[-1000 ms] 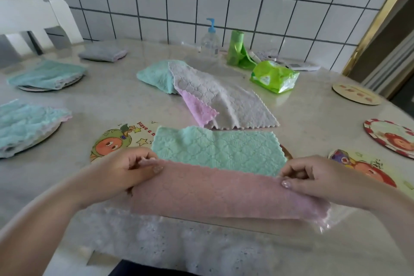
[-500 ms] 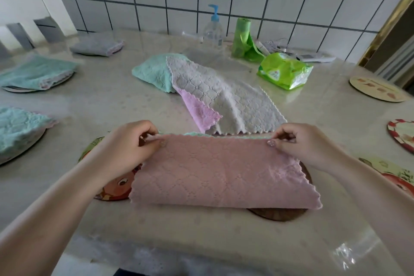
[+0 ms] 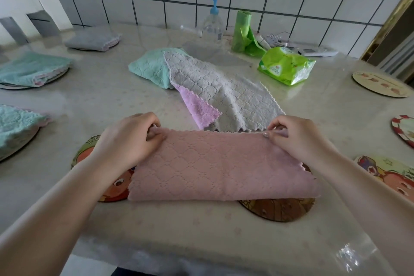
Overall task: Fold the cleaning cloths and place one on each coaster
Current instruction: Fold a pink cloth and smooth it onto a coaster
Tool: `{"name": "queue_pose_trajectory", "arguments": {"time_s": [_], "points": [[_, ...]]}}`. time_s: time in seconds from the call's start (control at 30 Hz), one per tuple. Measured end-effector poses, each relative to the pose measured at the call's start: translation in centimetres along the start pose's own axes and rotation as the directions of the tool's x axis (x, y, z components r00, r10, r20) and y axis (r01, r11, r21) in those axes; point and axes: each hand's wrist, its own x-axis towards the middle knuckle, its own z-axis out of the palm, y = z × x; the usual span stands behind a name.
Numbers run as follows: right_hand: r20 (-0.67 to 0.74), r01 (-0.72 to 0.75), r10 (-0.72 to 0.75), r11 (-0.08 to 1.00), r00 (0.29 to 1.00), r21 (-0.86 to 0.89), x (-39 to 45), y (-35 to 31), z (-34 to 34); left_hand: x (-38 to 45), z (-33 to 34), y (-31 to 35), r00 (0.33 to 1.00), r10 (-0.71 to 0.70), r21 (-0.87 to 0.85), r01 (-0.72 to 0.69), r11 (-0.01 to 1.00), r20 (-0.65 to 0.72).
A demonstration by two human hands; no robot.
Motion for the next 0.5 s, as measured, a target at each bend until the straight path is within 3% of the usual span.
{"name": "queue_pose_trajectory", "arguments": {"time_s": [0.07, 0.17, 0.3, 0.5], "points": [[-0.062, 0.075, -0.084, 0.989, 0.995, -0.128, -0.7, -0.5, 0.0, -0.6, -0.2, 0.6, 0.996, 0.047, 0.043, -0.044, 0.998, -0.075], [-0.055, 0.229, -0.237, 0.965, 0.97, -0.125, -2.8, -3.4, 0.2, -2.4, -0.6, 3.3, 0.968, 0.186, -0.02, -0.192, 0.981, -0.17], [0.137, 0.367, -0.347, 0.914, 0.928, -0.171, -4.7, -6.9, 3.0, -3.9, 2.4, 6.9, 0.936, 0.352, 0.046, -0.352, 0.935, 0.012], [0.235, 0.331, -0.272, 0.906, 0.933, -0.265, -5.6, -5.6, 3.6, -4.6, 3.6, 5.9, 0.941, 0.274, 0.177, -0.31, 0.934, 0.199]]}}
